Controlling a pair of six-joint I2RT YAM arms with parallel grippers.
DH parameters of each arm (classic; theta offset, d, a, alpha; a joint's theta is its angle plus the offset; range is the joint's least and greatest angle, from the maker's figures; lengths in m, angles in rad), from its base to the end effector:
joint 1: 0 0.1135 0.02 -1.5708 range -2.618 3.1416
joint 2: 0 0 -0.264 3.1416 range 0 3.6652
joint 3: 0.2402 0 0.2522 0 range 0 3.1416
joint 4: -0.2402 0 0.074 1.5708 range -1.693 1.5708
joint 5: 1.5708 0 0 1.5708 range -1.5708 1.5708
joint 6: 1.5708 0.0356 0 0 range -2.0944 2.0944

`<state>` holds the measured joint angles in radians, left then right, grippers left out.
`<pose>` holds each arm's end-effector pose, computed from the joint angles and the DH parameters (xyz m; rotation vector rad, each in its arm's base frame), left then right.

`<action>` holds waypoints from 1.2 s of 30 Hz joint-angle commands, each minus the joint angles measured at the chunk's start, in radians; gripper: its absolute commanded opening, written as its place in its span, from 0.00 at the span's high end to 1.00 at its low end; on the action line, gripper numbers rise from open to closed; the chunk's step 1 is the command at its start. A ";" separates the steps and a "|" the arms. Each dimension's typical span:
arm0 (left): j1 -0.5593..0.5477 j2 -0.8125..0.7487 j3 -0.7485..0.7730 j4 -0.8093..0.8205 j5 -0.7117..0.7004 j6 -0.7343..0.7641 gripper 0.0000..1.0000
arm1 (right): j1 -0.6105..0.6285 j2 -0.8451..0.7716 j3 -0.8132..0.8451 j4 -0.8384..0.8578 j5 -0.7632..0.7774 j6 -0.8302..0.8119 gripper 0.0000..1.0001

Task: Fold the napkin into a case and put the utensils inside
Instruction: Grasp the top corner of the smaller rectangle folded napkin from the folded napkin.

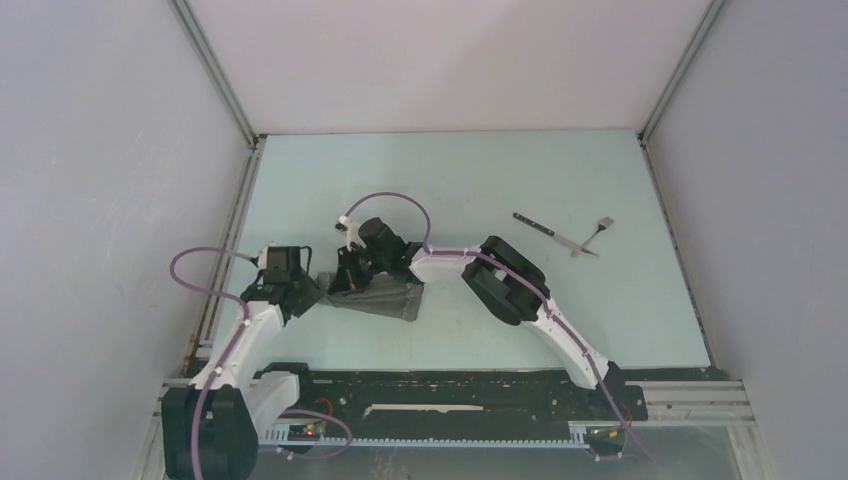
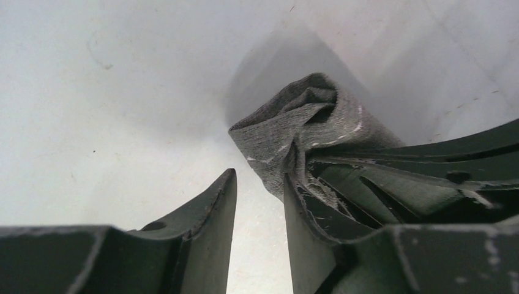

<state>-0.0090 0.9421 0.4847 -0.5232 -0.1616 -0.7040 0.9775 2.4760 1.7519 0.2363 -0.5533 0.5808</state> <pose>0.1718 0.0042 0.1820 -0.9213 2.3606 -0.0765 0.2881 0.4607 0.1103 -0.8452 2.1954 1.4485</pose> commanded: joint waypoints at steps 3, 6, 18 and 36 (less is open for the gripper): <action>-0.003 0.035 0.020 0.030 0.002 0.014 0.65 | 0.022 -0.009 0.025 -0.058 0.033 -0.039 1.00; -0.003 0.038 0.015 0.045 0.018 0.014 0.64 | 0.024 -0.009 0.026 -0.059 0.034 -0.042 1.00; -0.003 0.065 0.032 0.052 0.023 0.030 0.65 | 0.030 -0.012 0.030 -0.069 0.038 -0.051 1.00; -0.008 0.005 0.014 0.061 0.057 0.029 0.63 | 0.035 -0.014 0.030 -0.068 0.043 -0.054 1.00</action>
<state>-0.0109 0.9470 0.4847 -0.4858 -0.1234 -0.6880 0.9840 2.4760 1.7611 0.2195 -0.5388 0.5632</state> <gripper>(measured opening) 0.376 0.006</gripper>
